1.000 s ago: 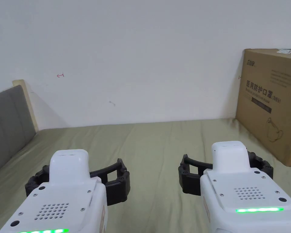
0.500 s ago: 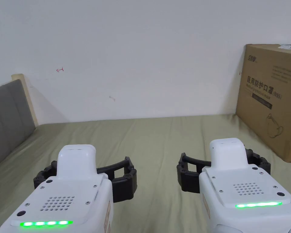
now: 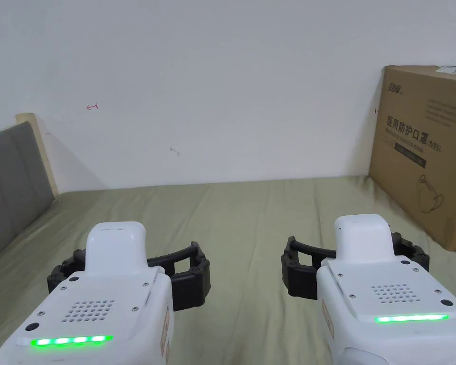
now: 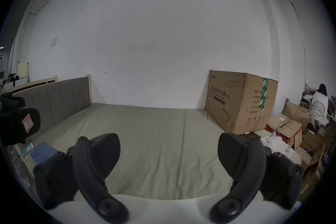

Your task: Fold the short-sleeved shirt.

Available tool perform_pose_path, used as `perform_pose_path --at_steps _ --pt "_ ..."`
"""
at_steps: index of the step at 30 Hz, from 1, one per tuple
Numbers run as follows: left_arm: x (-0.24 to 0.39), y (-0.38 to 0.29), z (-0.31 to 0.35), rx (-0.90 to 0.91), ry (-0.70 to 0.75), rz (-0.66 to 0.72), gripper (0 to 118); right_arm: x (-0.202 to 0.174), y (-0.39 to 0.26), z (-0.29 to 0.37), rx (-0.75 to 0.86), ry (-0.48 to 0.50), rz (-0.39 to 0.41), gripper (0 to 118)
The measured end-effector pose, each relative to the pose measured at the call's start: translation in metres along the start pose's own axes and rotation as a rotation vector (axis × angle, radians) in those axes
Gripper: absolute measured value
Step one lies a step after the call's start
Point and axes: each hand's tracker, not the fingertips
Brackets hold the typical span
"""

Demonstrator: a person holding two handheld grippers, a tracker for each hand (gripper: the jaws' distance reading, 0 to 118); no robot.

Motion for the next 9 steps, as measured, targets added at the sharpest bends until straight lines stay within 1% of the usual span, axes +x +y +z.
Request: perform_pose_path --at_steps 2,5,6,9 --pt "0.0006 0.0002 -0.0006 0.001 0.001 -0.027 116 -0.0002 -0.0008 0.0003 -0.001 0.006 -0.002 110" --pt "0.0007 0.0015 0.0005 -0.012 -0.015 -0.023 116 -0.0008 -0.0012 0.0004 -0.001 0.008 -0.007 110" --pt "0.0001 0.0031 -0.0006 -0.046 -0.014 -0.024 116 -0.0009 -0.0011 0.0001 -0.002 0.008 -0.007 110" --pt "0.0017 0.0011 0.0001 -0.033 -0.002 -0.015 116 -0.0010 -0.0011 -0.0006 -0.004 0.008 -0.008 110"
